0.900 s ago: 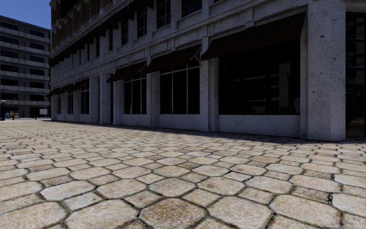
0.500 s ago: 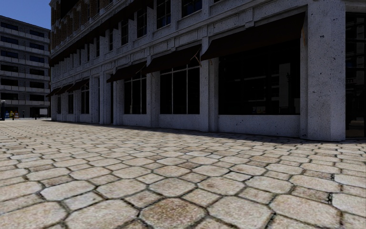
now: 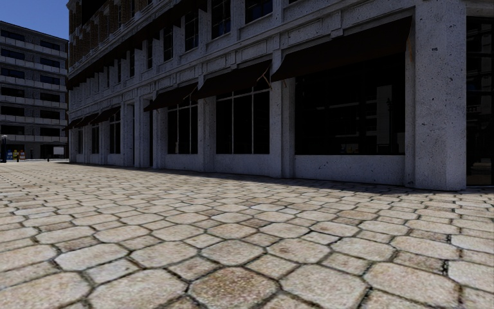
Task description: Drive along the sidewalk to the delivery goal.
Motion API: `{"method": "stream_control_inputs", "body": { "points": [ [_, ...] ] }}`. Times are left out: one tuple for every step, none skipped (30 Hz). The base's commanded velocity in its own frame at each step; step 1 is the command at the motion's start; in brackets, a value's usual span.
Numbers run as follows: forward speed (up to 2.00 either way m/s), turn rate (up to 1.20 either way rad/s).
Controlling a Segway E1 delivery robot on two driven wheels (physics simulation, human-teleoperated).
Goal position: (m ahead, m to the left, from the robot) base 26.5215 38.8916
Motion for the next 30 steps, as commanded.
{"method": "stream_control_inputs", "body": {
  "points": [
    [0.00, 0.00],
    [0.00, 0.00],
    [0.00, 0.00],
    [0.00, 0.54],
    [0.00, 0.73],
    [0.00, 1.20],
    [0.00, 1.20],
    [0.00, 1.20],
    [0.00, 1.20],
    [0.00, 1.20],
    [0.00, 1.20],
    [0.00, 1.20],
    [0.00, 1.20],
    [0.00, 1.20],
    [0.00, 1.20],
    [0.00, 1.20],
    [0.00, 1.20],
    [0.00, 1.20],
    [0.00, 1.20],
    [0.00, 1.20],
    [0.00, 1.20],
    [0.00, 1.20],
    [0.00, 1.20],
    [0.00, 0.93],
    [0.00, 0.80],
    [0.00, 0.76],
    [0.00, 0.74],
    [0.00, 0.74],
    [0.00, 0.67],
    [0.00, 0.53]
  ]
}}
